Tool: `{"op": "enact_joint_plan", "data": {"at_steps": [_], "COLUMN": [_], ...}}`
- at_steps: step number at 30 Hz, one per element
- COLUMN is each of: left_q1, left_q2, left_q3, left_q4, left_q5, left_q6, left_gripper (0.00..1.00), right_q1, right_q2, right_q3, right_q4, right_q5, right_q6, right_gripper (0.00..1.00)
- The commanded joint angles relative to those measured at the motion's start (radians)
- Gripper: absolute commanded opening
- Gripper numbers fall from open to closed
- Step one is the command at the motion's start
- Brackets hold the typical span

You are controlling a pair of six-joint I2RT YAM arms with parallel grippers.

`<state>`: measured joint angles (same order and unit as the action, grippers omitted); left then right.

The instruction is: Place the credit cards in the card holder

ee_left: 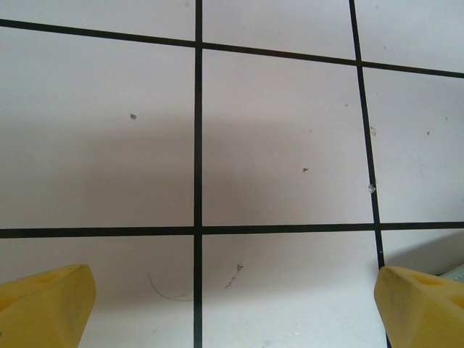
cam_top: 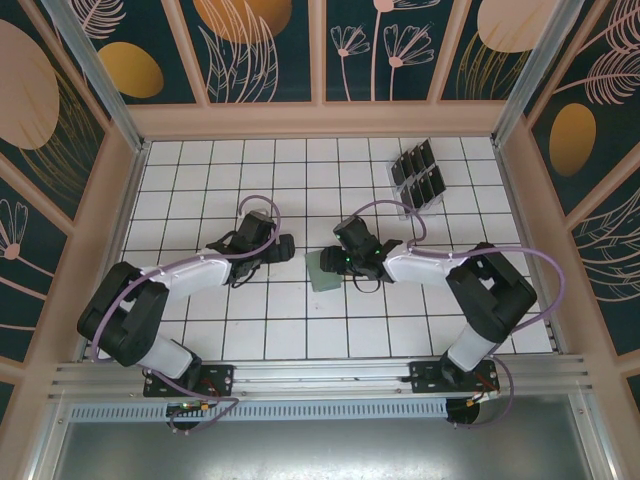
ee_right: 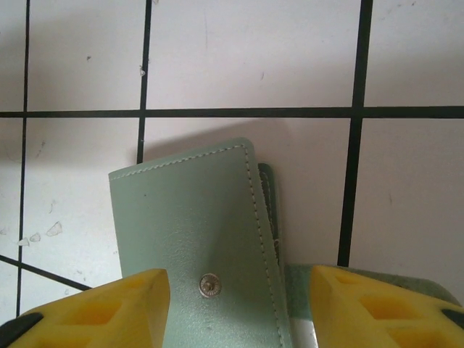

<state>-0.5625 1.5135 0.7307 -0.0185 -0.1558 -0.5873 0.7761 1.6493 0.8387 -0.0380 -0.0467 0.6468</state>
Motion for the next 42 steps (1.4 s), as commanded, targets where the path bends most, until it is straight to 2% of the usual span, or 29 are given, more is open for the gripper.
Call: {"op": "enact_joint_plan", "data": {"at_steps": [1,11,18,31,35,42], "left_q1": [0.009,0.010,0.018,0.036,0.074,0.194], "left_q2": [-0.017,0.002,0.011,0.002,-0.014,-0.060], "left_q3": [-0.004,0.003,0.007,0.024,0.031,0.059], "left_q4": [0.017,0.021,0.028,0.025,0.023,0.020], "left_q5": [0.009,0.004,0.006,0.011,0.041,0.137], "left_q6": [0.018,0.027,0.030,0.035,0.021,-0.015], "left_gripper": [0.98,0.98,0.99,0.98,0.99,0.99], "right_q1": [-0.011,-0.041,-0.051,-0.044,-0.018,0.036], "right_q2": [0.024,0.019,-0.021,-0.042,-0.044,-0.021], "right_q3": [-0.015,-0.048,-0.079,-0.070,-0.050,-0.008], "right_q4": [0.039,0.119,0.200,0.254,0.250,0.245], "right_q5": [-0.041,-0.142,-0.243,-0.321,-0.319,-0.289], "right_q6": [0.016,0.027,0.049,0.083,0.089,0.106], "right_gripper": [0.53,0.51,0.46,0.43,0.43,0.52]}}
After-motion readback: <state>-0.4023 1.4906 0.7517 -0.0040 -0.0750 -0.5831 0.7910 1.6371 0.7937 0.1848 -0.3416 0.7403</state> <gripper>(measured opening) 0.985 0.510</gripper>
